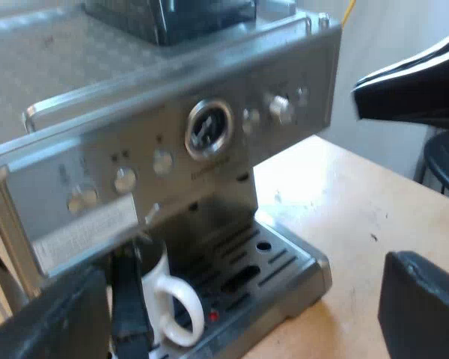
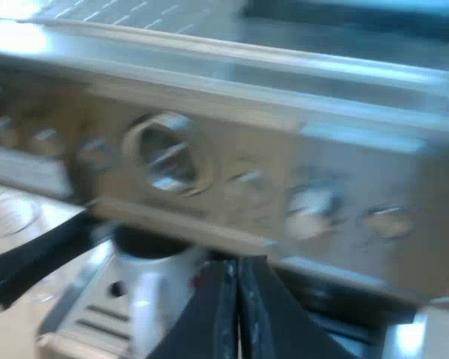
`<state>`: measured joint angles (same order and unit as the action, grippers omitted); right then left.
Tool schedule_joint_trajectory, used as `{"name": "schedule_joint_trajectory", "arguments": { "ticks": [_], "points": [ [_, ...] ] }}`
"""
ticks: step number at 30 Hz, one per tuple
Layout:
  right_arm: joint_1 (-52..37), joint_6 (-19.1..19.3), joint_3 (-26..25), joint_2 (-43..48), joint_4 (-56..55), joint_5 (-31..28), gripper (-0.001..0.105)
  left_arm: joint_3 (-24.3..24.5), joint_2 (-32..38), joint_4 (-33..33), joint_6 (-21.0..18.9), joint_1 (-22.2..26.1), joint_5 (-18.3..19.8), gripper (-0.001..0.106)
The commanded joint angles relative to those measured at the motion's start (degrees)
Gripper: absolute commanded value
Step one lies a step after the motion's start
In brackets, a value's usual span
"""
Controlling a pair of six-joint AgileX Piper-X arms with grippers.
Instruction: Place mug into machine
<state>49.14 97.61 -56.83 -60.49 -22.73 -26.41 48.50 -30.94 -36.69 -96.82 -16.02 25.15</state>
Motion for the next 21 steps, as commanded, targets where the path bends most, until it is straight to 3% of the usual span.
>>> {"name": "schedule_joint_trajectory", "arguments": {
  "ticks": [1,5,13,21],
  "points": [
    [-3.0,1.5,-3.2,2.3,-3.6,-0.4,0.000,3.0,-2.5,1.0,-0.1,0.0,-0.8,0.074],
    [-7.8,1.5,-6.2,3.7,-7.5,-0.3,0.000,5.7,-5.1,1.0,-0.1,1.0,-2.3,0.074],
    [-22.5,1.6,-7.5,7.3,-14.1,5.4,0.000,9.8,-7.6,1.0,-0.1,11.3,-2.2,0.074],
    [-36.4,2.0,-7.5,8.7,-15.9,12.4,0.000,9.8,-7.1,-1.8,-0.1,13.3,-2.1,0.074]
  ]
}}
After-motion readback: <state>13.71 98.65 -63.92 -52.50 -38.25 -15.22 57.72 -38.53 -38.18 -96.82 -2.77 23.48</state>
